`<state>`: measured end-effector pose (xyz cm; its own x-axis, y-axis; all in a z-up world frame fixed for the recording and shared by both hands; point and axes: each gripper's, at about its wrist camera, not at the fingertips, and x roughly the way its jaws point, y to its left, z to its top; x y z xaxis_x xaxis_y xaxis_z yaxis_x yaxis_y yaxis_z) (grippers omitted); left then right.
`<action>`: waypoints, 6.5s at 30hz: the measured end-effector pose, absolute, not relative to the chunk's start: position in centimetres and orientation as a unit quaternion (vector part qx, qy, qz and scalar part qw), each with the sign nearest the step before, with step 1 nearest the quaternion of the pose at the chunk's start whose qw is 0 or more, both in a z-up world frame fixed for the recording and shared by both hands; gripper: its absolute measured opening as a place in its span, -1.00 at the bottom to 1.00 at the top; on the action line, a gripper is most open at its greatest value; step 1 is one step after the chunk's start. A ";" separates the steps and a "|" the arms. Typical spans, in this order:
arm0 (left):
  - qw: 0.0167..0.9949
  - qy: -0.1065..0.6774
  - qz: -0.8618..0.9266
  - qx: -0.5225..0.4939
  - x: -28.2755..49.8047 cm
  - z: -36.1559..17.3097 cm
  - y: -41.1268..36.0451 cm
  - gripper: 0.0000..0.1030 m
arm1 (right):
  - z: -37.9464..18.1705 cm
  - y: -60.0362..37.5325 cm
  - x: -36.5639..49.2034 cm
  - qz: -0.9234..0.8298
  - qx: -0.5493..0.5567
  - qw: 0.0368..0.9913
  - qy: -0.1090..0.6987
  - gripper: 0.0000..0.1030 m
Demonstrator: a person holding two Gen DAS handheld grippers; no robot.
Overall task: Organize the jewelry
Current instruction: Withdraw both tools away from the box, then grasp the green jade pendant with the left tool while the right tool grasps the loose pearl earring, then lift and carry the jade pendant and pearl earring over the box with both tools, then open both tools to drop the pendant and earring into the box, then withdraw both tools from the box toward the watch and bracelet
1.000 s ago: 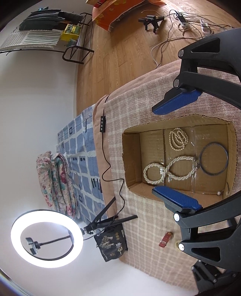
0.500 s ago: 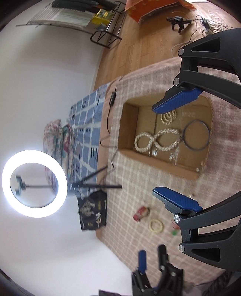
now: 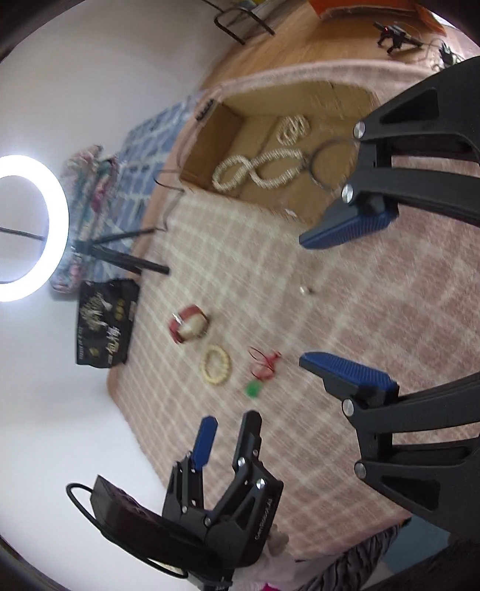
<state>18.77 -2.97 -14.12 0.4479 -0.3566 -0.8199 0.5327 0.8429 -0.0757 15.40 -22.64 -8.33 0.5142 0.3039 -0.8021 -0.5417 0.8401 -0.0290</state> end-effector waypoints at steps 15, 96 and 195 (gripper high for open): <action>0.823 0.481 -0.284 0.104 21.3 -17.7 -3.3 0.17 | -14.1 -20.7 18.4 0.223 -0.102 0.836 0.491 -0.45; 0.877 0.394 -0.271 0.055 20.4 -10.0 -2.0 -0.64 | -9.3 -21.6 16.8 0.198 -0.055 0.871 0.445 -0.87; 0.907 0.352 -0.227 0.045 26.4 -4.2 -11.6 0.31 | -5.8 -28.8 20.2 0.117 -0.060 0.898 0.419 0.44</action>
<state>26.38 -11.58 -4.20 0.6497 -0.3800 -0.6585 0.4437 0.8928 -0.0774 20.19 -28.76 -5.81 0.6206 0.1603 -0.7675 -0.2617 0.9651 -0.0100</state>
